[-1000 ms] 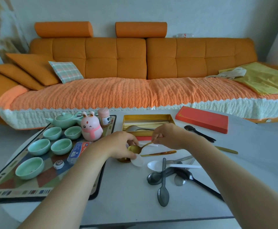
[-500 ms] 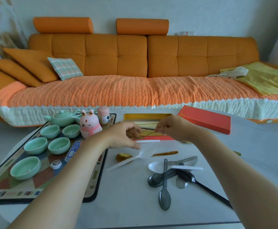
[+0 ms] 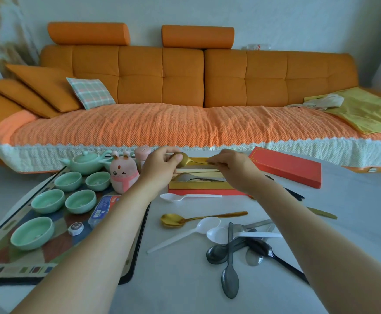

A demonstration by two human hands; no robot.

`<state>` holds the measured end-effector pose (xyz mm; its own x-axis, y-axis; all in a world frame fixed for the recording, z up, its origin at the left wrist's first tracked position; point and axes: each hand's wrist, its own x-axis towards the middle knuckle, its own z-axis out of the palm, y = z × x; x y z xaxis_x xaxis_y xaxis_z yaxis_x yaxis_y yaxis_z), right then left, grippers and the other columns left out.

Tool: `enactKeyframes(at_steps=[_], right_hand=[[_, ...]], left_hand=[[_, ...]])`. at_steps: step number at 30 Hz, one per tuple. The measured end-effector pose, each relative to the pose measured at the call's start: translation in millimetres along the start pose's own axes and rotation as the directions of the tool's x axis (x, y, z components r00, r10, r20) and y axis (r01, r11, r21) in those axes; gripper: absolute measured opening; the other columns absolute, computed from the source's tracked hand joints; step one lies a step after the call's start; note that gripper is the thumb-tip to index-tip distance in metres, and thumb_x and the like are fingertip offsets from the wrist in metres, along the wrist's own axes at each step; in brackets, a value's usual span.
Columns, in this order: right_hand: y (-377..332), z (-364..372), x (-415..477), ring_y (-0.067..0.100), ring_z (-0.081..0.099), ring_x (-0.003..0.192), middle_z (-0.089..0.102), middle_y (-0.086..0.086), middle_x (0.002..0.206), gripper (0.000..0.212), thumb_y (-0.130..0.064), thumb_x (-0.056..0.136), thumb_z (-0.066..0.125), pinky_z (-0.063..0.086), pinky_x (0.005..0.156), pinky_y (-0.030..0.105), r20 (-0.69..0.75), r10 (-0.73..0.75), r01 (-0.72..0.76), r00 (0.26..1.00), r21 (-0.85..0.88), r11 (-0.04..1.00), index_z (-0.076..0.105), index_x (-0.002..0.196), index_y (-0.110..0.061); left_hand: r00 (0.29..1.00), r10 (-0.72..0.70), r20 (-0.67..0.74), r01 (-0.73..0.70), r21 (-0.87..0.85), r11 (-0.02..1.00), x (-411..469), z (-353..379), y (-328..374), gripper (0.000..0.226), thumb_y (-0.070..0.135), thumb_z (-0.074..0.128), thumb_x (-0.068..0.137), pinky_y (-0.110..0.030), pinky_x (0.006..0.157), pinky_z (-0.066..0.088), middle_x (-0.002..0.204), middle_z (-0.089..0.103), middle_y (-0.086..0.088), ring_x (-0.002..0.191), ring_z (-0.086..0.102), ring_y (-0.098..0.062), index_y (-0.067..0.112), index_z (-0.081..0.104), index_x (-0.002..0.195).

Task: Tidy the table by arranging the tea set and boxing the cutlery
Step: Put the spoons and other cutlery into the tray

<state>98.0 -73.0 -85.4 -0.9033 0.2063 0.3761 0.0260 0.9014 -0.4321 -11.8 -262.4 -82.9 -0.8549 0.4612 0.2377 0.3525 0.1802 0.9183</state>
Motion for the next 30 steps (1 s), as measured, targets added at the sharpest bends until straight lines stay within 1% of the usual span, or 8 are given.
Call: enactKeyframes(at_steps=[4,6,10,18,22,24,27,30], right_hand=[[0.6,16.9,14.7,0.02,0.057,0.084,0.06,-0.003,0.098,0.035,-0.005,0.101,0.046,0.041,0.067,0.024,-0.003,0.143,-0.143,0.99,0.051,0.988,0.069,0.122,-0.021],[3.1,23.0,22.2,0.016,0.056,0.072,0.059,-0.009,0.092,0.037,-0.006,0.101,0.044,0.039,0.057,0.02,0.026,0.244,-0.245,0.969,0.037,0.969,0.069,0.123,-0.022],[4.4,27.5,32.0,0.014,0.051,0.058,0.063,0.002,0.094,0.037,-0.008,0.101,0.041,0.037,0.047,0.021,0.138,0.349,-0.339,0.927,-0.094,0.936,0.067,0.123,-0.023],[-1.1,25.3,29.7,0.011,0.054,0.057,0.063,-0.007,0.077,0.03,-0.021,0.1,0.046,0.044,0.05,0.021,0.164,0.31,-0.289,0.936,-0.139,0.947,0.069,0.119,-0.025],[-2.9,22.6,14.3,0.021,0.056,0.06,0.066,0.002,0.07,0.028,-0.029,0.096,0.046,0.046,0.054,0.034,0.202,0.2,-0.188,0.959,-0.078,0.979,0.073,0.096,-0.027],[-5.2,21.9,6.6,0.028,0.057,0.066,0.064,0.01,0.074,0.033,-0.028,0.096,0.041,0.044,0.057,0.04,0.257,0.162,-0.133,0.953,-0.128,0.983,0.07,0.087,-0.016],[-7.3,17.3,-4.9,0.027,0.06,0.077,0.067,0.008,0.084,0.032,-0.028,0.099,0.039,0.051,0.07,0.046,0.259,0.123,-0.099,0.958,-0.102,0.99,0.07,0.104,-0.019],[-7.2,14.4,-15.4,0.023,0.057,0.108,0.067,0.002,0.117,0.031,-0.019,0.094,0.051,0.046,0.098,0.041,0.122,0.016,-0.002,0.992,-0.112,0.994,0.068,0.119,-0.022]], left_hand=[[0.98,0.189,-0.066,-0.141,0.441,0.887,5.4,8.6,-14.6,0.033,0.024,0.054,0.098,-0.036,0.098,0.034,0.126,0.056,0.0,0.121,0.041,-0.022,0.022,0.057,0.131],[0.954,0.298,0.029,-0.26,0.576,0.775,5.9,11.6,-21.9,0.036,0.023,0.052,0.098,-0.037,0.101,0.03,0.134,0.051,-0.003,0.125,0.036,-0.025,0.02,0.054,0.134],[0.927,0.302,0.221,-0.368,0.687,0.627,4.8,18.1,-36.6,0.039,0.032,0.043,0.101,-0.039,0.106,0.034,0.141,0.05,0.004,0.128,0.039,-0.022,0.022,0.053,0.137],[0.927,0.112,0.359,-0.355,0.74,0.571,1.0,26.7,-37.1,0.051,0.048,0.025,0.103,-0.04,0.11,0.026,0.153,0.039,0.006,0.14,0.029,-0.015,0.025,0.044,0.143],[0.923,0.083,0.375,-0.355,0.751,0.556,1.2,26.3,-34.8,0.052,0.05,0.023,0.102,-0.042,0.11,0.025,0.155,0.034,0.006,0.142,0.025,-0.015,0.026,0.039,0.147],[0.921,0.067,0.383,-0.352,0.749,0.561,0.6,25.7,-33.5,0.053,0.05,0.024,0.103,-0.042,0.11,0.025,0.157,0.032,0.006,0.144,0.023,-0.015,0.027,0.033,0.15],[0.921,0.081,0.381,-0.363,0.763,0.535,-2.3,23.0,-30.5,0.054,0.05,0.028,0.102,-0.043,0.112,0.021,0.158,0.028,0.005,0.144,0.023,-0.019,0.028,0.029,0.151],[0.897,0.266,0.353,-0.44,0.772,0.459,-6.6,19.6,-25.1,0.046,0.043,0.038,0.1,-0.043,0.106,0.026,0.145,0.042,0.004,0.131,0.036,-0.022,0.027,0.043,0.143]])
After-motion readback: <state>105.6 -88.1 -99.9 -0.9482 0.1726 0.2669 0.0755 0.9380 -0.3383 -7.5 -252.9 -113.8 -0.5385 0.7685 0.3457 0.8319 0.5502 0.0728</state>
